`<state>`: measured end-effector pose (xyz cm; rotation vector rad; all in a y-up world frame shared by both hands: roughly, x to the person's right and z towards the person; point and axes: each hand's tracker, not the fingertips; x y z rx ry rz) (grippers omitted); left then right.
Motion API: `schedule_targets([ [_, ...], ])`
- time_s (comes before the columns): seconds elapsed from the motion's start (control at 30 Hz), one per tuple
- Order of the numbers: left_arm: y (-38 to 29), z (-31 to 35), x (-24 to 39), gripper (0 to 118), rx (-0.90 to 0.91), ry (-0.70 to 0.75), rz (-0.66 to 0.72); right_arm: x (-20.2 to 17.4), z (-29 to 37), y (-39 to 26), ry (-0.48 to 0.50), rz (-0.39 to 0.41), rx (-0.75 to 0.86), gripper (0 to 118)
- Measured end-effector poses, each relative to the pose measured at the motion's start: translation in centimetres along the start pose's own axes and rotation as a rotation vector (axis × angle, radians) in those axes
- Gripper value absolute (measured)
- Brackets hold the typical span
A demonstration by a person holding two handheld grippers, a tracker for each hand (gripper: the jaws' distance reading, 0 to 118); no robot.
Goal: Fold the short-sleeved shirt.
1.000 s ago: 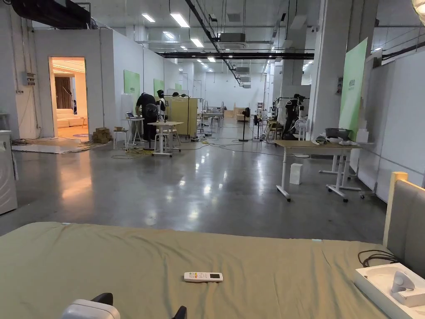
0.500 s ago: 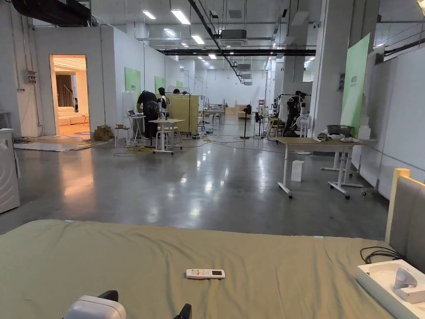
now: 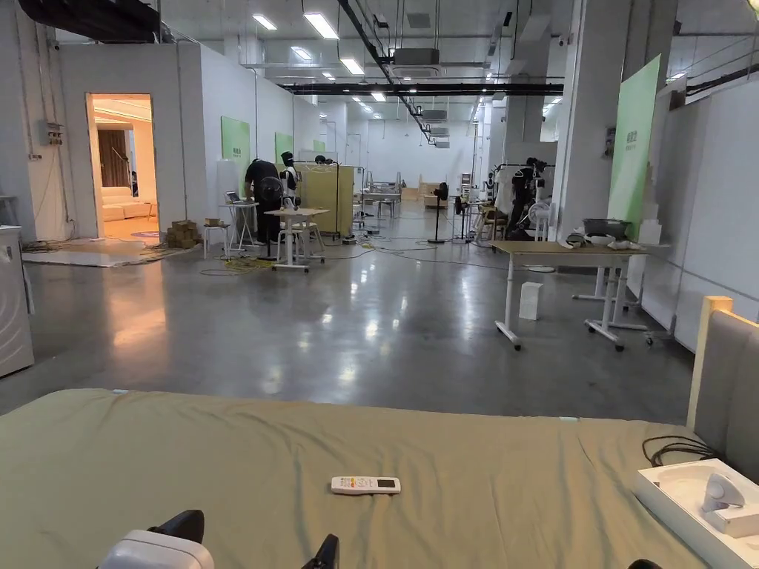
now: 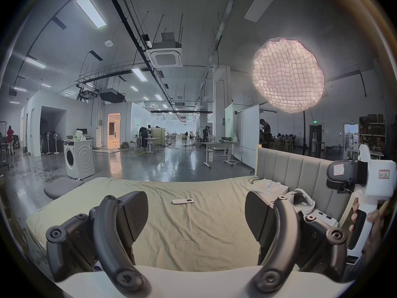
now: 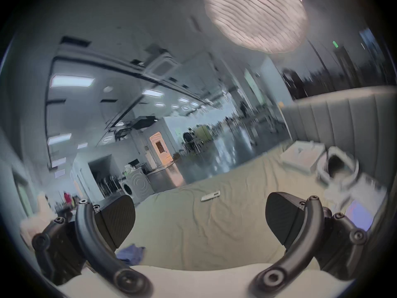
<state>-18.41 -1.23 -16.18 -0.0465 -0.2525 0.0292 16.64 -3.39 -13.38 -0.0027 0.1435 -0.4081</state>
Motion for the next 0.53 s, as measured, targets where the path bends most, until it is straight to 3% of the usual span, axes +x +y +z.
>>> schedule_targets([
  [0.1,0.0,-0.1,0.2,97,0.007,-0.004,0.002,-1.4,0.5,0.3,-0.042,0.189,-0.026,118],
  [0.2,0.0,-0.2,0.5,97,0.023,-0.01,0.006,-2.5,-0.1,-0.1,-0.14,0.29,-0.056,118],
  [0.53,-0.1,0.0,0.2,97,0.041,-0.032,-0.004,-2.7,-0.8,-1.1,-0.125,0.318,-0.053,118],
])
